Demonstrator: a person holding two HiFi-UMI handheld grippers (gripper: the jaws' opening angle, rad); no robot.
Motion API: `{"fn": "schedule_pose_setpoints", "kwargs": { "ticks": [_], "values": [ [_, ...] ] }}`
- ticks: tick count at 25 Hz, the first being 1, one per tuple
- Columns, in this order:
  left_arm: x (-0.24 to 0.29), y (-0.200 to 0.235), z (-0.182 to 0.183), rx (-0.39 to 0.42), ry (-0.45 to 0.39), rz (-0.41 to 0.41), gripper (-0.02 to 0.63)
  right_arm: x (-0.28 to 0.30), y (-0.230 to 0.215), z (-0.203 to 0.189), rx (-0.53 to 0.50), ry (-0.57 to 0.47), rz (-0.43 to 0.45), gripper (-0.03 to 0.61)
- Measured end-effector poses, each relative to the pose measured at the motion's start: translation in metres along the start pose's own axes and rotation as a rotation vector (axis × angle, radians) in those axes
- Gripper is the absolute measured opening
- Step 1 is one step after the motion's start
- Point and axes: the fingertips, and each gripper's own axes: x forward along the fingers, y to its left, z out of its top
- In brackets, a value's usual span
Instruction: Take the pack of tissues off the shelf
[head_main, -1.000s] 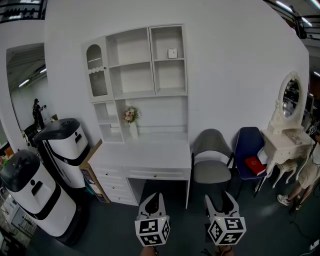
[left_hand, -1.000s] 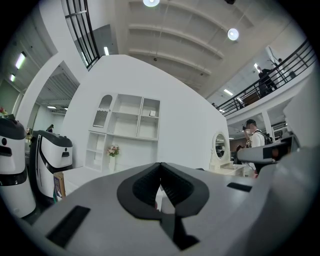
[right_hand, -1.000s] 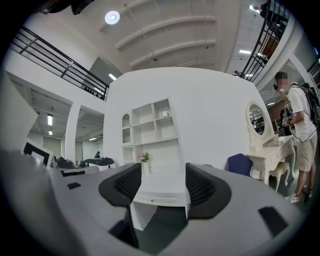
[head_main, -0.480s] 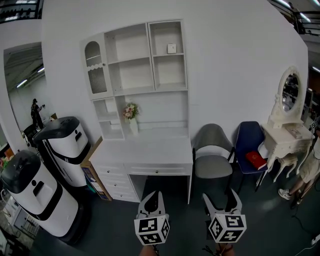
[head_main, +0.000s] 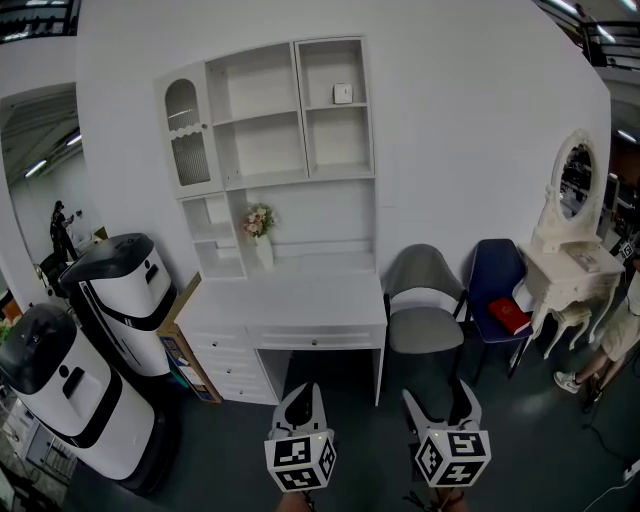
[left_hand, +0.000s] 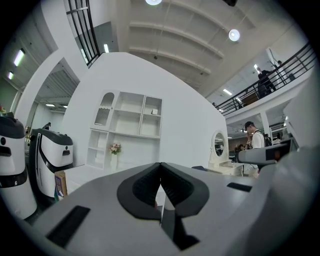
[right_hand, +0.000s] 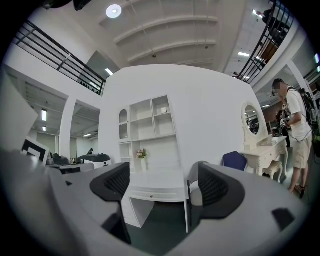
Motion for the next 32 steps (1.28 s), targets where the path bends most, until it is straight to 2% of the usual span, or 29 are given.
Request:
{"fn": "schedule_pose_setpoints", "kwargs": {
  "ticks": [6, 13, 32],
  "values": [
    [0.017, 0.002, -0.005, -0.007, 0.01, -0.024, 0.018, 0.013, -0.003, -0.004, 0.009, 0.011, -0.018, 0.407],
    [0.063, 0.014, -0.012, -0.017, 0.016, -0.017, 0.018, 0.058, -0.015, -0.005, 0.005, 0.015, -0.023, 0.407],
    [0.262, 0.035, 0.008, -0.002, -0.023, 0.05, 0.018, 0.263, -0.082, 0.033, -0.012, 0.0, 0.042, 0.405]
  ]
}}
